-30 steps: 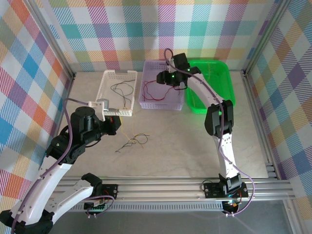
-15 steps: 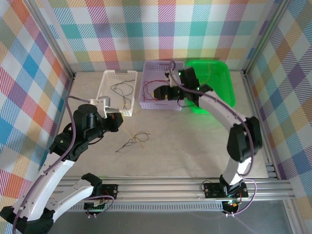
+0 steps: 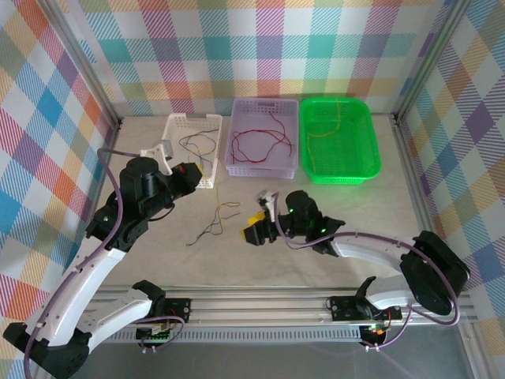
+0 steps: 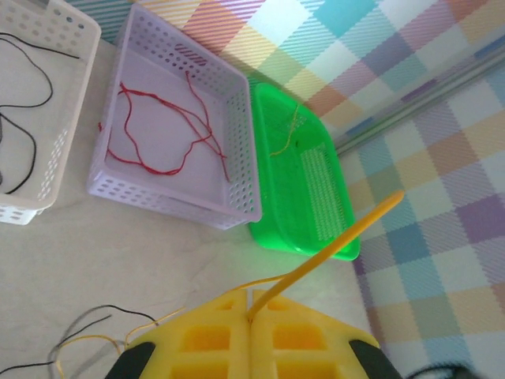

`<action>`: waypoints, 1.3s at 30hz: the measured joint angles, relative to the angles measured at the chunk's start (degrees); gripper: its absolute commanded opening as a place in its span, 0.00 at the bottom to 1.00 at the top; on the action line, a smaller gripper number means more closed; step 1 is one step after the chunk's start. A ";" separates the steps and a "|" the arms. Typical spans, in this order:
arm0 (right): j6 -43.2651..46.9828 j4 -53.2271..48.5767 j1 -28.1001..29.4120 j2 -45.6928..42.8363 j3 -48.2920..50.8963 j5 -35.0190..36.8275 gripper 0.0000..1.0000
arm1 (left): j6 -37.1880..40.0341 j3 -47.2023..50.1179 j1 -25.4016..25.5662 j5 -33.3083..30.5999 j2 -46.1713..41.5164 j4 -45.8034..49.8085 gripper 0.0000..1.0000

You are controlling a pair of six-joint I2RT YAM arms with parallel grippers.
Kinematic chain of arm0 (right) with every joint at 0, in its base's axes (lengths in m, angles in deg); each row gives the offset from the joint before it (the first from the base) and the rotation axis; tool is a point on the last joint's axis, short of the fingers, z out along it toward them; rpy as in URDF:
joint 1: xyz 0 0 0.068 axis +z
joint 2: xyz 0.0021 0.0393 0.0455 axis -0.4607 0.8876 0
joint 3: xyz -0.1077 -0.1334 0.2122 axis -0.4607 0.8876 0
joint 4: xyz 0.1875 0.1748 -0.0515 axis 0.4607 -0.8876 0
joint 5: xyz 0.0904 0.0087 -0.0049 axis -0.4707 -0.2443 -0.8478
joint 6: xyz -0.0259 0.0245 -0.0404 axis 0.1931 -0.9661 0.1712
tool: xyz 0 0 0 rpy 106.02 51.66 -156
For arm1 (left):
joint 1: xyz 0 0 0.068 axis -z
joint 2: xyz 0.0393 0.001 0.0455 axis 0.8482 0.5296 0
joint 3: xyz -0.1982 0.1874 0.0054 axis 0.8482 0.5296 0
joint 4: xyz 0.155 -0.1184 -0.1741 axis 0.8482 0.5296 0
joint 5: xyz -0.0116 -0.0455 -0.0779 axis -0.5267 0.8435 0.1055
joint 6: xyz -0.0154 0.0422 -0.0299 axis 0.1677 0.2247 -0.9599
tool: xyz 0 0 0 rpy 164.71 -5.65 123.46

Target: Untangle the cables

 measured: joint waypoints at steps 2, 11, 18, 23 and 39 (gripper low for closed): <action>-0.09 5.95 3.37 3.50 -0.39 2.03 0.66 | -1.33 -1.29 0.98 -0.46 1.40 -0.90 0.00; -2.16 17.62 9.03 19.71 -4.13 13.84 0.65 | -2.43 -8.59 8.15 -4.98 4.37 -1.60 0.00; -3.30 17.77 9.22 20.79 -5.38 20.44 0.65 | 3.50 -17.25 8.46 -10.80 5.81 2.05 0.00; -3.30 17.40 9.18 19.15 -3.21 22.73 0.65 | 11.13 -26.43 8.44 -14.86 8.35 3.69 0.00; 5.16 -14.03 7.63 -36.57 2.16 47.19 0.91 | 22.80 -52.98 7.76 1.03 34.99 1.68 0.00</action>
